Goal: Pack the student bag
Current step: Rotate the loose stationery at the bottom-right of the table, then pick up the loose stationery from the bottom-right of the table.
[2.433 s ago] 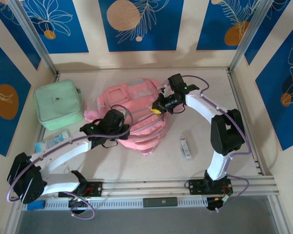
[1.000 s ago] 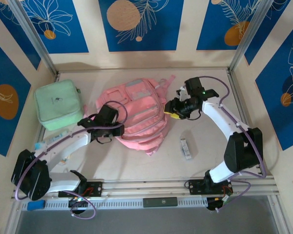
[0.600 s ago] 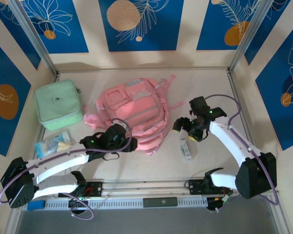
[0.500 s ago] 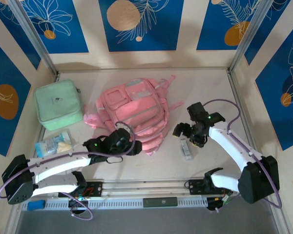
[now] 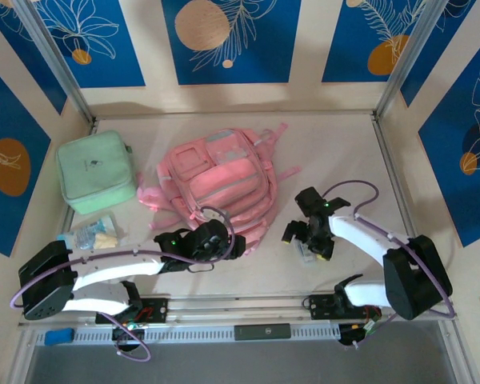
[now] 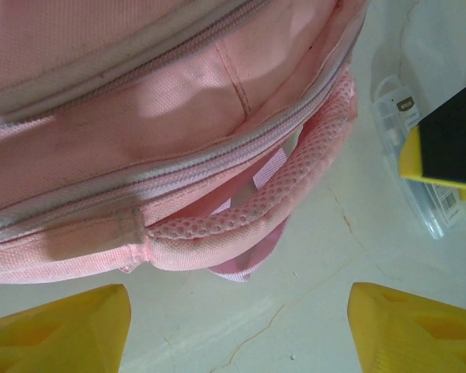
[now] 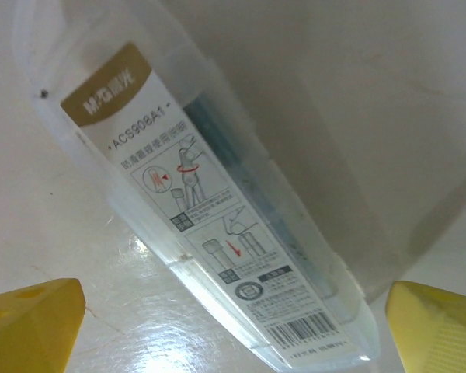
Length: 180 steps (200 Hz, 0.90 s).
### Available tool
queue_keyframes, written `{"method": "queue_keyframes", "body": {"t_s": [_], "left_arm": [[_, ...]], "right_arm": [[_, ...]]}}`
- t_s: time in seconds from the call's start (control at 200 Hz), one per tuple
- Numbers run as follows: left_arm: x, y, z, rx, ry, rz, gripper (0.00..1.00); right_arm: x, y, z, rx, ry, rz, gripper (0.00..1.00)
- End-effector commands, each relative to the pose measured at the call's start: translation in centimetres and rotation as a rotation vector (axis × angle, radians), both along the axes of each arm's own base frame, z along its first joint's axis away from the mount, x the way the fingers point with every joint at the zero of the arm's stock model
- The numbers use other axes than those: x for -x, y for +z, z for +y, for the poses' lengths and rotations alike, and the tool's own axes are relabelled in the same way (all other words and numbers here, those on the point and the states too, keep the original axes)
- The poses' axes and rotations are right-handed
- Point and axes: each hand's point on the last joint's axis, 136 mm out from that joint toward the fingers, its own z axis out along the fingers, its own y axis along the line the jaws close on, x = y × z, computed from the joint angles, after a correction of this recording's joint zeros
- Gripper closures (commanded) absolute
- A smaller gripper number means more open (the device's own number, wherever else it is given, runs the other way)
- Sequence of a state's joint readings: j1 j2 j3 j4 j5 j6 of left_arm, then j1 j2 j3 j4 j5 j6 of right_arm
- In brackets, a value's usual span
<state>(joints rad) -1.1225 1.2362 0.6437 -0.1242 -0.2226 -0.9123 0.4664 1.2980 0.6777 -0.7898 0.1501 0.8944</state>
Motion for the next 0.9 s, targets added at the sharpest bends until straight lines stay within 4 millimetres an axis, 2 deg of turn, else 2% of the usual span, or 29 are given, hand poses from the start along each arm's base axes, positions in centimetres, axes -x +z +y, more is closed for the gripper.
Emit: {"method": "queue_keyframes", "body": {"t_s": [0.0,0.13,0.275,0.6,0.725,0.895], "left_arm": [[-0.5,1.2,-0.1,0.029,0.033,-0.034,0.26],[-0.5,1.1,0.6,0.026,0.049,-0.039,0.25],[-0.4,0.8,1.1,0.016,0.058,-0.039,0.25],[-0.6,1.0,0.4,0.009,0.041,-0.040,0.24],[-0.7,0.8,-0.3,0.000,0.025,-0.028,0.24],[-0.6,0.5,-1.0,-0.008,0.013,-0.011,0.24]], "right_arm": [[0.3,-0.1,1.6,-0.001,0.031,0.001,0.01],[1.1,-0.1,2.8,0.037,0.087,0.012,0.04],[0.5,0.0,1.5,0.101,0.087,0.002,0.08],[-3.3,-0.3,-0.8,-0.044,-0.071,-0.017,0.16],[-4.5,-0.4,-0.9,-0.038,-0.079,-0.036,0.16],[-5.3,-1.1,-0.7,-0.022,-0.065,-0.019,0.23]]}}
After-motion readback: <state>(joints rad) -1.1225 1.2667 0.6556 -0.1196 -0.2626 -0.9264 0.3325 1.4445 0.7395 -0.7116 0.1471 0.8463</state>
